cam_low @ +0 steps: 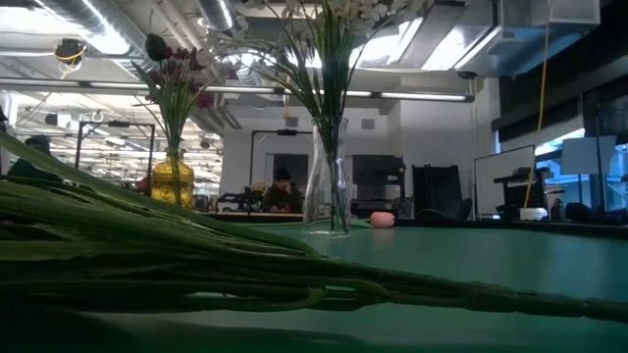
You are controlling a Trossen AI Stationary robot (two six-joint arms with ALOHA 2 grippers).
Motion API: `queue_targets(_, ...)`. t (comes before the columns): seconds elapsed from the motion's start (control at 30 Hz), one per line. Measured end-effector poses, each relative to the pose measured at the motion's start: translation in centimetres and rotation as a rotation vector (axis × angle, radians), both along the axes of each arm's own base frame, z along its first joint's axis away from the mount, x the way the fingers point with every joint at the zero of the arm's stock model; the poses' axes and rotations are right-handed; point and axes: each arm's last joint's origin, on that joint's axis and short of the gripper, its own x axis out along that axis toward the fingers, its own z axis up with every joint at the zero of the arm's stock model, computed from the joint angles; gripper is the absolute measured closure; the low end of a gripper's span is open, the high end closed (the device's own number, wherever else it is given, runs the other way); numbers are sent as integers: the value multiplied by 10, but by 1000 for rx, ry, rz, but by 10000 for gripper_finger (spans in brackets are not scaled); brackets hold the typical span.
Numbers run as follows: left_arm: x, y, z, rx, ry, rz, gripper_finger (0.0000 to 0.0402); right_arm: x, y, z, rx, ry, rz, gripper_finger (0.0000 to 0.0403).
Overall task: Sort flowers into vase by color
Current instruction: Put the black flower into the yellow vase
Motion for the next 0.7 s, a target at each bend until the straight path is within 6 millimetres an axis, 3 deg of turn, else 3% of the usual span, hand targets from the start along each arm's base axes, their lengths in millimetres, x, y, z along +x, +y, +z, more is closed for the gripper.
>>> queue_targets(0.23, 0, 0, 0, -5, 4, 4, 399, 0, 0, -1, 13, 13, 5, 394)
queue_targets(0.37, -1, 0, -1, -6, 6, 21, 400, -1, 0, -2, 15, 33, 24, 366)
queue_targets(0.5, -2, 0, 1, -6, 0, 29, 401, -6, 2, 0, 14, 50, 31, 294)
queue_targets(0.7, -5, 1, 1, -9, 7, 85, 401, -15, 5, 5, 12, 72, 26, 152)
